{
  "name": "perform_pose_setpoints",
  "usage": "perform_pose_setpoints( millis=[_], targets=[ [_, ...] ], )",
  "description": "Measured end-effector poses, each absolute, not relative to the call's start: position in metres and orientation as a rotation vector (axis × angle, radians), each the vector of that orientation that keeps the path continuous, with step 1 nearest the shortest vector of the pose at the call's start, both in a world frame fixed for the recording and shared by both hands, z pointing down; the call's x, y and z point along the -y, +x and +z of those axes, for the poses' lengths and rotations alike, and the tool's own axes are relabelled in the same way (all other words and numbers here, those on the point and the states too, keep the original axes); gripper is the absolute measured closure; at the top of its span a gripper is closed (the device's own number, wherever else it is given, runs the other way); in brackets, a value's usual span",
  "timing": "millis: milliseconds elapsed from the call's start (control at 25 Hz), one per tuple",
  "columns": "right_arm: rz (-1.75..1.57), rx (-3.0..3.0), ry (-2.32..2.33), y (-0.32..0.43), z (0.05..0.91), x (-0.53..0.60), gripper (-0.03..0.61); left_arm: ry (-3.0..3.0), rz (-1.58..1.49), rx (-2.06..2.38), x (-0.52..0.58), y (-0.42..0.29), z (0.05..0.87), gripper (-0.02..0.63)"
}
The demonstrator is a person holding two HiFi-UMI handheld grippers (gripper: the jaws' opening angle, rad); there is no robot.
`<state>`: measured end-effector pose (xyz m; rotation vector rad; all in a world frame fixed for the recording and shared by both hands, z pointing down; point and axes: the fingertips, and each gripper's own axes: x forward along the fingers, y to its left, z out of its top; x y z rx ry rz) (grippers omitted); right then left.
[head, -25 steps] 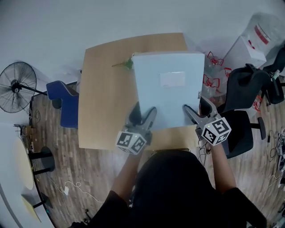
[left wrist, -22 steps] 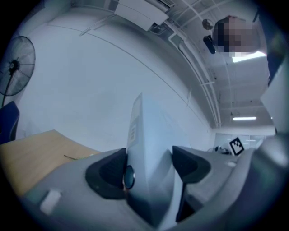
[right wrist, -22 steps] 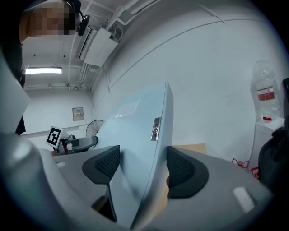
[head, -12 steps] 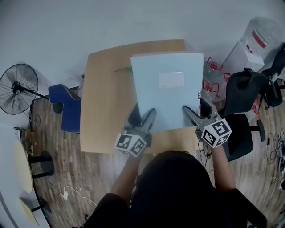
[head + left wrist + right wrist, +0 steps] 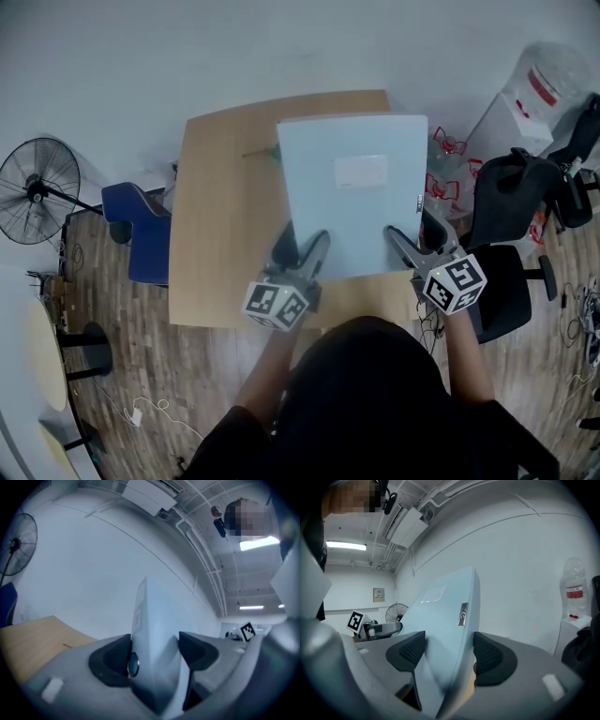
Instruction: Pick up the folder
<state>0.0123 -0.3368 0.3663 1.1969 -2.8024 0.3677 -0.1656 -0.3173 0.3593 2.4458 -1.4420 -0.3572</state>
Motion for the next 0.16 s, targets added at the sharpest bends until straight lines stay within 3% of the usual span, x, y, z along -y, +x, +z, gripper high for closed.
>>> perform_pose_setpoints(
  millis=[160],
  targets=[
    [0.366,2.802,1.199,0.0114,0.366,0.3353,0.262,2.452,-0.35,1.443,0.3168,-0.1661,0.3578,0.29]
  ],
)
